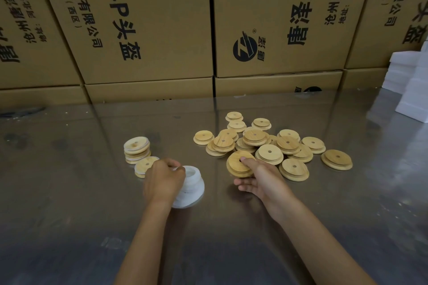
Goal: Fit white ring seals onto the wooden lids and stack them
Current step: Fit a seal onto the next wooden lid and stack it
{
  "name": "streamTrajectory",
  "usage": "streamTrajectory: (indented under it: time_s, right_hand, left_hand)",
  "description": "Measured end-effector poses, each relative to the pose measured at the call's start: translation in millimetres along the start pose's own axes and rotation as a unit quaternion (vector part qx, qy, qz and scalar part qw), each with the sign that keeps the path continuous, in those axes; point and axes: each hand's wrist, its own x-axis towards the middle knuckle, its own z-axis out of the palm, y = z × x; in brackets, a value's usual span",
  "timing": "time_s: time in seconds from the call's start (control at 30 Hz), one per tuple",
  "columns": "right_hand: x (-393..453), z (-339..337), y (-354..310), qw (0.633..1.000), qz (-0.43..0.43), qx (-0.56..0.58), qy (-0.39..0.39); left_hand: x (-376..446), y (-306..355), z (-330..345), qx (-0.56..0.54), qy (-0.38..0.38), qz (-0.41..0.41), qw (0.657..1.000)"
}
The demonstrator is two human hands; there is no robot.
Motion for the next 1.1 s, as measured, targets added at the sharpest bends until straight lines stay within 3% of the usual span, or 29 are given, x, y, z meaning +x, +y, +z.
streamTrajectory:
  time_s: [0.47,0.63,0.9,1.1]
  right_hand:
    - [-1,0,1,1.000,-0.001,-0.004,-0.002]
    - [-1,-2,2,1.000,-0.004,-0.006,-0.005]
    - [-1,-1,1,0.999,0.009,-0.004,-0.033]
    - [-5,-3,1,0.993,0.009,-0.012,-0.117]
  left_hand:
    - [-5,10,-8,-0.084,0.082,0.034,0.993]
    - [-6,13,-9,-0.165,0.094,0.030,0.981]
    - [-21,30,-2,-0.289,-0.028,0.055,0.955]
    - [-41,47,12,-0.297,-0.115,0.126,0.939]
